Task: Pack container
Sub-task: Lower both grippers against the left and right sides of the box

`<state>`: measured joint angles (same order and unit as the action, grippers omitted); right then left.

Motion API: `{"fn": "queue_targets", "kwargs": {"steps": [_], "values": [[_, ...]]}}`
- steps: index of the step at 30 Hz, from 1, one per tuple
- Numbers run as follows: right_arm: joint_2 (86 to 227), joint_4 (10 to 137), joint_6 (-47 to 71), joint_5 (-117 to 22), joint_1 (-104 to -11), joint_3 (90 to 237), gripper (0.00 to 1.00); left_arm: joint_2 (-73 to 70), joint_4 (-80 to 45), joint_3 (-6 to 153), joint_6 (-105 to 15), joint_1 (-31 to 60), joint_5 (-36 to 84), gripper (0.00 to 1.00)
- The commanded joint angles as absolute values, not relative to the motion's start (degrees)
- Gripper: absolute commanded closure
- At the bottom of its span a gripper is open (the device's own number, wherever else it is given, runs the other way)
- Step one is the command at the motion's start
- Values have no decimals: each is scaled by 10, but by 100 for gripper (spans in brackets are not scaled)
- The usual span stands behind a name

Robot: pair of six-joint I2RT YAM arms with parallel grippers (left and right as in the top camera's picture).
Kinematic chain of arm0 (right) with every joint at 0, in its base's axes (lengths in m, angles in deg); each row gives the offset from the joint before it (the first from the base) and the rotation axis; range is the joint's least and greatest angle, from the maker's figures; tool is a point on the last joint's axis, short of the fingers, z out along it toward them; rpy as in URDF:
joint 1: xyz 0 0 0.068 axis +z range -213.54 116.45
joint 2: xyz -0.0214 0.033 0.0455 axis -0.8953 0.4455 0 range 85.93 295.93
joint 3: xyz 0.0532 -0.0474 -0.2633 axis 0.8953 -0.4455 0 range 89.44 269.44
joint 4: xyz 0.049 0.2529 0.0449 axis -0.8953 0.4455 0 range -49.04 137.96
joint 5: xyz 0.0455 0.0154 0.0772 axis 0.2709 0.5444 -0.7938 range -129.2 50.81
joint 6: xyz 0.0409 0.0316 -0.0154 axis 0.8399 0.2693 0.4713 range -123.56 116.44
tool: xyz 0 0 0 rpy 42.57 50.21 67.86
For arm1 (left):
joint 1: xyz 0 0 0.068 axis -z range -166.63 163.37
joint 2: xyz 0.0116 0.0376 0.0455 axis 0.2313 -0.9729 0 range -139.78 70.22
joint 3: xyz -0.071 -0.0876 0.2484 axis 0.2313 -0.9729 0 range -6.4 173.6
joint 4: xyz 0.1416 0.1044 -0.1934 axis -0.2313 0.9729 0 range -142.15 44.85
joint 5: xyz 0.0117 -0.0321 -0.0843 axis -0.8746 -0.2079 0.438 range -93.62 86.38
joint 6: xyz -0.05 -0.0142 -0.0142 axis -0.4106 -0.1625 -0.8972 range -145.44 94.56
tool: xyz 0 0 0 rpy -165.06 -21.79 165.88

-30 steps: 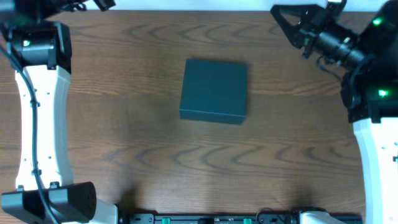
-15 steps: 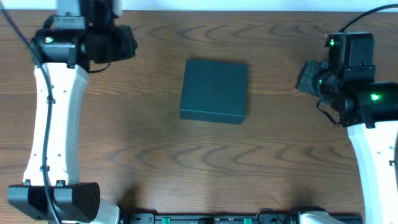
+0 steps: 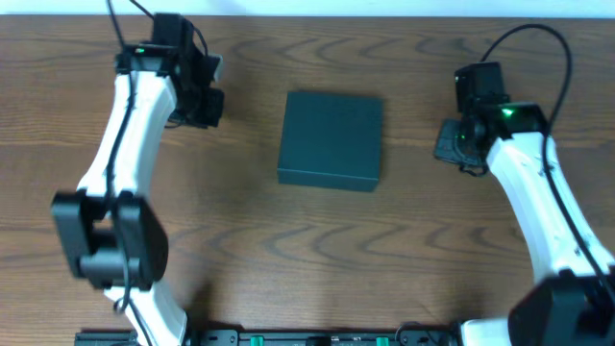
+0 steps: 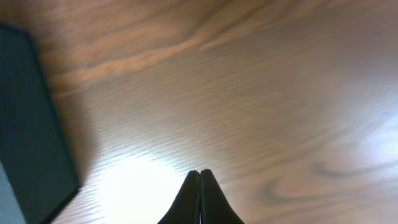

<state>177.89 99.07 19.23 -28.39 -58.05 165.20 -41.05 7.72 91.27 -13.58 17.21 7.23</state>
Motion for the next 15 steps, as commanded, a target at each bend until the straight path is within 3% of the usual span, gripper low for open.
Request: {"fn": "queue_targets", "kwargs": {"steps": [1, 4, 15], "values": [[1808, 975, 216, -378, -575, 1648, 99, -446, 72, 911, -148, 173, 139, 94], [1843, 960, 224, -439, -571, 1648, 98, -477, 70, 911, -153, 174, 177, 94], [1933, 875, 235, -446, -499, 1648, 98, -531, 35, 911, -174, 247, 174, 94]]}}
